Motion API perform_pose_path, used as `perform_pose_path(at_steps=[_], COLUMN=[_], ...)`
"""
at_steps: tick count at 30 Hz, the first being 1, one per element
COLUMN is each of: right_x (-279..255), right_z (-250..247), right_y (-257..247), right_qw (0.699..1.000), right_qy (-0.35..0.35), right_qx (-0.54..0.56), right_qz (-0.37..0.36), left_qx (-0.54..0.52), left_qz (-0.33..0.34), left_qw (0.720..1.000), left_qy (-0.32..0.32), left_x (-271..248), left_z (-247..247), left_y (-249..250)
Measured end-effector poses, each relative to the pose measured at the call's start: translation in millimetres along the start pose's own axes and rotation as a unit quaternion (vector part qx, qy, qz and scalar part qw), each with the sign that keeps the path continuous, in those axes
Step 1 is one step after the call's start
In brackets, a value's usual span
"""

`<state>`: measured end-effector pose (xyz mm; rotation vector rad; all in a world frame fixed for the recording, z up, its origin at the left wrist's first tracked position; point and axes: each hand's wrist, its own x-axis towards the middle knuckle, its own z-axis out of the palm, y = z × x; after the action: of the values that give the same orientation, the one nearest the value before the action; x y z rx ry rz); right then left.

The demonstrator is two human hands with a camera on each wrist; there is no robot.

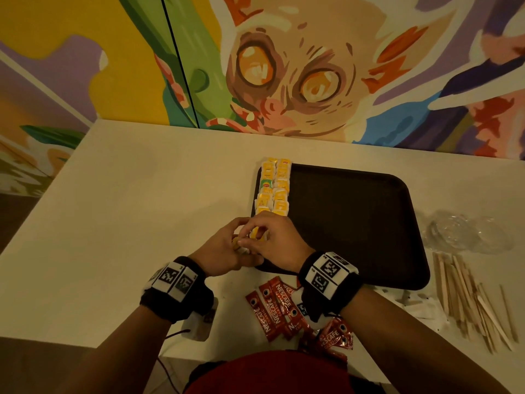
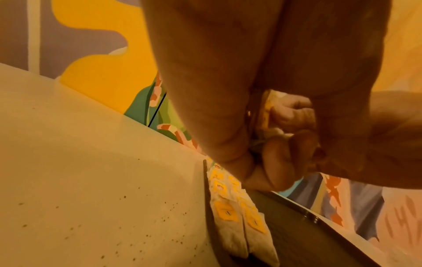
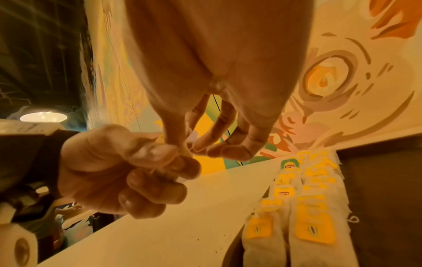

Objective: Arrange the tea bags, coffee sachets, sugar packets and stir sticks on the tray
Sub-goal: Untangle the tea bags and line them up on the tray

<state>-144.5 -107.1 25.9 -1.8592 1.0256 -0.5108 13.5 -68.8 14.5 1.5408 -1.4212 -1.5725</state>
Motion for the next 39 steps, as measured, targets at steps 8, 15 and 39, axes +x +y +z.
perform_pose_path(at_steps=[8, 15, 39], right_x=[-0.7, 0.5, -5.6], right_z=[-1.8, -7.4, -18.4], right_y=[5.0, 8.2, -3.6], right_qw=[0.992, 0.978, 0.931], right_qy=[0.064, 0.094, 0.185], right_qx=[0.081, 0.167, 0.300], right_qz=[0.073, 0.083, 0.091], left_qx=[-0.066, -0.096, -0.227], left_qz=[0.032, 0.025, 0.064], left_qw=[0.997, 0.993, 0.953], left_qy=[0.032, 0.062, 0.191], left_x=[-11.2, -11.8, -7.3], left_z=[0.9, -3.6, 4.5], left_y=[2.0, 6.4, 20.2])
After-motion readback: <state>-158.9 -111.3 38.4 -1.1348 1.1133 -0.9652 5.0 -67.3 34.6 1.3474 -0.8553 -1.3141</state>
